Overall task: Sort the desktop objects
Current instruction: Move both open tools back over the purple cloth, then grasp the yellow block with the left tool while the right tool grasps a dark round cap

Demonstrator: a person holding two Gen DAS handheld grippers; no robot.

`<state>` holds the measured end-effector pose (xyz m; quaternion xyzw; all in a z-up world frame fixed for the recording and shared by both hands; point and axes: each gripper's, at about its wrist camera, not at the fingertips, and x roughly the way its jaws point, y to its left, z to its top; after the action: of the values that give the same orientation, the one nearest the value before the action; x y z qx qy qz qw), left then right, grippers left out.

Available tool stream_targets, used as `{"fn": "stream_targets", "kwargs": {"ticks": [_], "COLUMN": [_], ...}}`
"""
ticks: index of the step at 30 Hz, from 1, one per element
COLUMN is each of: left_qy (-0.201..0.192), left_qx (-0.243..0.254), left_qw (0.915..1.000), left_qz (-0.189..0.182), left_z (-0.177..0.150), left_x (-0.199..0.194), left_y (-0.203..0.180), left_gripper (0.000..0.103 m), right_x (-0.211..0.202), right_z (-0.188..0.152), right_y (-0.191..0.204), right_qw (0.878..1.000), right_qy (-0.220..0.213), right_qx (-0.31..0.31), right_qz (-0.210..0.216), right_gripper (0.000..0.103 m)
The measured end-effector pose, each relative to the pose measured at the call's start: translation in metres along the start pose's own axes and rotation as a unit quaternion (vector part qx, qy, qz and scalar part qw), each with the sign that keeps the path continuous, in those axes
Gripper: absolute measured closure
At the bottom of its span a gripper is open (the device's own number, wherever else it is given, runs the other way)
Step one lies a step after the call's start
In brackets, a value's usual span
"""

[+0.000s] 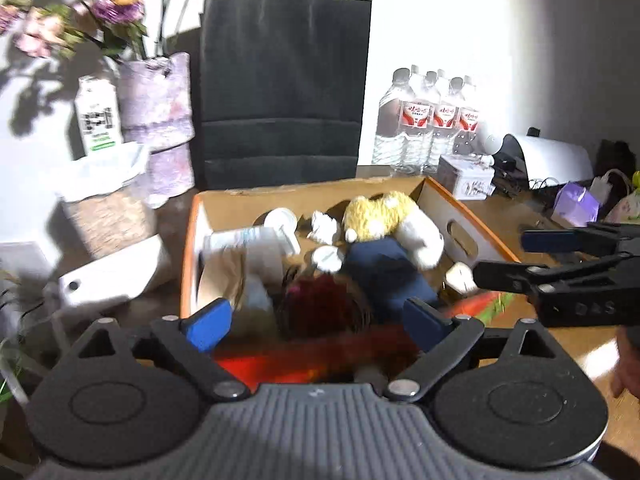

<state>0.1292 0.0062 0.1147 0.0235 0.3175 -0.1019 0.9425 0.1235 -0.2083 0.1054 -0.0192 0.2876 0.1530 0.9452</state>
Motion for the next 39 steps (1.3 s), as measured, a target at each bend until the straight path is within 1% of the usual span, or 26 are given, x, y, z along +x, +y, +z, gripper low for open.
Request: {"fn": "stream_targets", "kwargs": {"ticks": [2,4,5,7,10,12,15,18,20,23,26,28,31,33,34,35,36,37,38,39], "left_qy": [-0.008,-0.017,-0.026,-0.042,-0.042,-0.048,-0.058,-0.049,-0.035,-0.038,-0.03,-0.032,-0.043,-0.057,-0.064,-0.07,-0.071,-0.064,-0.048,-0.034], "left_qx": [0.0,-0.005,-0.004,-0.001,0.001,-0.001,-0.004,0.002,-0.003,-0.013,-0.003,0.001,0.004,0.022,0.035,0.052,0.062,0.07,0.083,0.095], "left_qw": [1.0,0.9998,0.9996,0.9989,0.9989,0.9985,0.9977,0.9981,0.9985,0.9983,0.9988,0.999,0.999,0.9981,0.9973,0.9956,0.994,0.9921,0.9892,0.9876], "left_qz": [-0.001,0.0,0.005,0.02,0.02,0.028,0.034,0.038,0.041,0.042,0.038,0.031,0.014,0.003,-0.01,-0.035,-0.056,-0.082,-0.112,-0.12], "left_z": [-0.02,-0.041,-0.054,-0.081,-0.117,-0.137,-0.16,-0.174,-0.176,-0.176,-0.178,-0.177,-0.168,-0.152,-0.144,-0.134,-0.126,-0.118,-0.11,-0.103], "left_x": [-0.016,-0.031,-0.038,-0.049,-0.06,-0.068,-0.075,-0.073,-0.072,-0.071,-0.069,-0.069,-0.065,-0.057,-0.053,-0.046,-0.038,-0.027,-0.014,-0.002], "left_y": [-0.011,-0.019,-0.023,-0.03,-0.033,-0.033,-0.032,-0.031,-0.029,-0.027,-0.03,-0.03,-0.026,-0.023,-0.022,-0.02,-0.018,-0.015,-0.014,-0.015], "left_gripper": [0.008,0.007,0.005,0.004,0.004,0.003,0.002,0.002,0.002,0.002,0.002,0.002,0.002,0.003,0.003,0.004,0.005,0.005,0.007,0.014], "right_x": [-0.018,-0.032,-0.039,-0.049,-0.062,-0.07,-0.077,-0.075,-0.076,-0.079,-0.075,-0.073,-0.07,-0.062,-0.057,-0.05,-0.043,-0.034,-0.026,-0.017], "right_z": [-0.019,-0.04,-0.051,-0.074,-0.106,-0.124,-0.144,-0.156,-0.162,-0.164,-0.163,-0.16,-0.145,-0.129,-0.12,-0.11,-0.101,-0.091,-0.083,-0.076], "right_y": [0.007,0.012,0.013,0.017,0.028,0.036,0.044,0.046,0.047,0.044,0.042,0.042,0.037,0.032,0.029,0.028,0.026,0.025,0.024,0.024], "right_qw": [1.0,1.0,1.0,0.999,1.0,1.0,1.0,1.0,1.0,0.999,0.999,1.0,0.999,0.999,0.999,0.999,0.999,0.999,0.999,0.999], "right_qy": [-0.008,-0.014,-0.012,-0.01,-0.015,-0.019,-0.018,-0.002,-0.004,-0.02,-0.009,-0.01,-0.02,-0.025,-0.029,-0.029,-0.031,-0.033,-0.033,-0.031], "right_qx": [-0.002,0.011,0.017,0.03,0.021,0.012,0.003,0.016,0.022,0.031,0.034,0.03,0.029,0.033,0.033,0.03,0.029,0.033,0.033,0.03], "right_qz": [-0.004,-0.004,-0.001,0.002,0.001,0.002,0.015,0.024,0.011,0.007,0.007,0.002,0.004,0.014,0.019,0.023,0.023,0.021,0.025,0.033], "right_gripper": [0.022,0.017,0.017,0.017,0.017,0.017,0.015,0.015,0.015,0.015,0.015,0.016,0.017,0.018,0.022,0.024,0.029,0.033,0.035,0.036]}}
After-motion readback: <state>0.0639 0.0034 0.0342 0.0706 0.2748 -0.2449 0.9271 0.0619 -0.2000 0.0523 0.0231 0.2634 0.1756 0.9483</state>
